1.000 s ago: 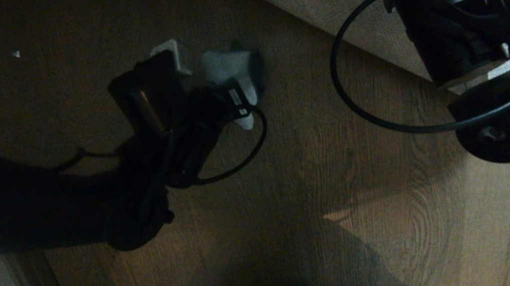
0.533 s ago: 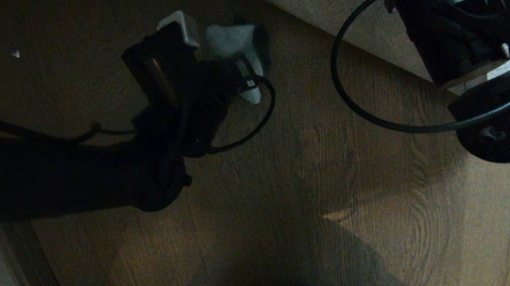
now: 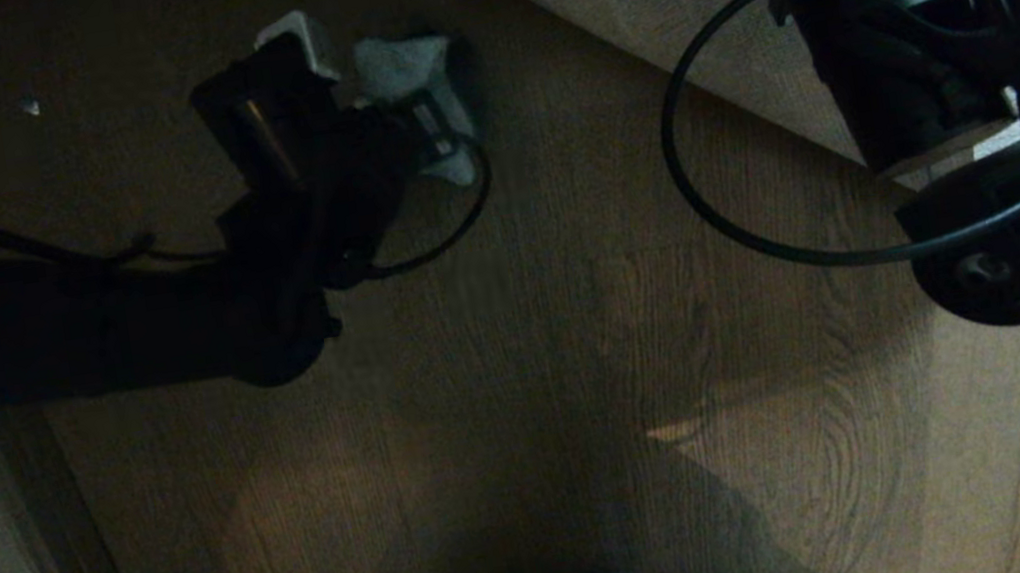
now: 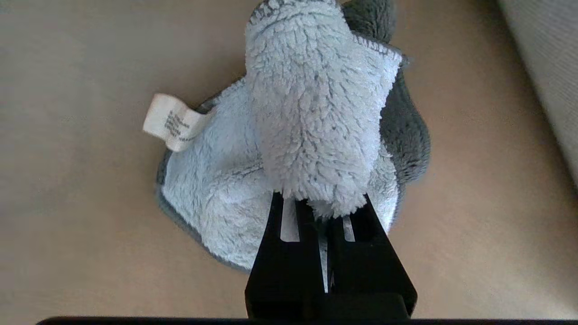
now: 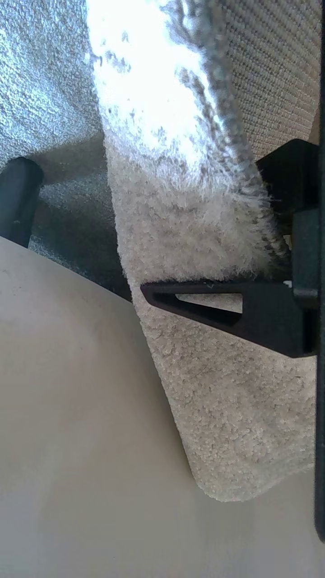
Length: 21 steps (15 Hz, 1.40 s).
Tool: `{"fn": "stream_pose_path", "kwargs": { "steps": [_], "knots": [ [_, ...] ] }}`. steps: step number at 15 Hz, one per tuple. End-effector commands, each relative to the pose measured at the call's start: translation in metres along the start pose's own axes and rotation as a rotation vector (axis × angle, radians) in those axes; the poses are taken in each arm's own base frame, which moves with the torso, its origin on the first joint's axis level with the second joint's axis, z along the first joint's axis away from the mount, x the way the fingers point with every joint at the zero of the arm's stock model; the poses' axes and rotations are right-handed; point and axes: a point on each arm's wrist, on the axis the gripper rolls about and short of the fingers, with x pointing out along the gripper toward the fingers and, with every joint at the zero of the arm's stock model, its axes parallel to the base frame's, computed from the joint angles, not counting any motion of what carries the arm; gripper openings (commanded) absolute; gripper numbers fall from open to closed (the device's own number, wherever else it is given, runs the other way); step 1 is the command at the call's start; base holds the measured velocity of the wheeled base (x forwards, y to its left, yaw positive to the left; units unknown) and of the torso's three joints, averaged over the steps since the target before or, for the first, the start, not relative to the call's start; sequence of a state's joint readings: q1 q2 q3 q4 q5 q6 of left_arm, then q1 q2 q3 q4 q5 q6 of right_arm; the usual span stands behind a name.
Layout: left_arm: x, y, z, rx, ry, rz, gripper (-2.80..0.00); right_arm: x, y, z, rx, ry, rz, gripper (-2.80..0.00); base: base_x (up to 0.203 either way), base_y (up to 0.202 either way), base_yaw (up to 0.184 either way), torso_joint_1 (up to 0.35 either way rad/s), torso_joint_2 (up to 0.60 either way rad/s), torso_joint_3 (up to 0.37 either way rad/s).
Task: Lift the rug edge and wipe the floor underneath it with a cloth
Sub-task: Wipe the floor under the carpet with a rag
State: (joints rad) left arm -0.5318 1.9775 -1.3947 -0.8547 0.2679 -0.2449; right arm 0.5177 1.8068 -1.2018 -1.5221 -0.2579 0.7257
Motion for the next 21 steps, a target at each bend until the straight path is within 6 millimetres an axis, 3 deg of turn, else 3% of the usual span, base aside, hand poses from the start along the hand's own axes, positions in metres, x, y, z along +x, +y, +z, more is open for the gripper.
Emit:
{"fn": "stream_pose_path", "kwargs": {
  "steps": [1,8,13,16,21],
  "knots": [
    [0.001,0.016,0.016,0.006,-0.038,0.040,-2.80,0.000,0.002,0.002,0.018,-0.033,0.028,-2.80,0.000,0.000,0.000,0.000,0.00,0.000],
    [-0.013,0.046,0.056,0.024,-0.097,0.119,-2.80,0.000,0.000,-0.001,0.019,-0.027,0.026,-2.80,0.000,0.000,0.000,0.000,0.00,0.000],
    [-0.053,0.045,0.044,0.038,-0.002,0.129,-2.80,0.000,0.001,0.000,0.019,-0.027,0.026,-2.80,0.000,0.000,0.000,0.000,0.00,0.000],
    [-0.085,0.023,0.025,0.035,0.094,0.066,-2.80,0.000,0.002,0.002,0.021,-0.030,0.029,-2.80,0.000,0.000,0.000,0.000,0.00,0.000],
    [-0.106,-0.030,-0.008,0.022,0.206,-0.072,-2.80,0.000,0.003,0.003,0.020,-0.033,0.031,-2.80,0.000,0.000,0.000,0.000,0.00,0.000]
  ]
}}
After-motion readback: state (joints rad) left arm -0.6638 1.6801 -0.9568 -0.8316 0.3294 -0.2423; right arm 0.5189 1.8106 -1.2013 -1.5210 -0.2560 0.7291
